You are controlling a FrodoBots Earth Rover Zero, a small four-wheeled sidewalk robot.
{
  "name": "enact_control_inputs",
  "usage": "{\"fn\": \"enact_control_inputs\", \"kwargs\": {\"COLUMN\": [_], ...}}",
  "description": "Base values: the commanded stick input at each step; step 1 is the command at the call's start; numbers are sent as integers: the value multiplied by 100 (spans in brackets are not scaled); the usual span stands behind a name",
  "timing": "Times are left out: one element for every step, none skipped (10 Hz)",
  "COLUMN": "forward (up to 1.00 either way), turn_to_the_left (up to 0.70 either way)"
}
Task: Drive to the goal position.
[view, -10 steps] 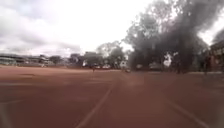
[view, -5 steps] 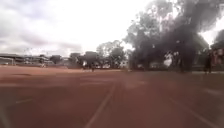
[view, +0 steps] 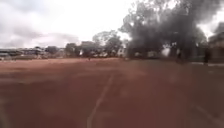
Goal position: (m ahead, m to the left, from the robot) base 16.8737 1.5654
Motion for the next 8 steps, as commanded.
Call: {"fn": "enact_control_inputs", "kwargs": {"forward": [85, 85, 85, 85, 85, 85, 85, 85], "turn_to_the_left": [0, 0, 0, 0, 0, 0, 0, 0]}}
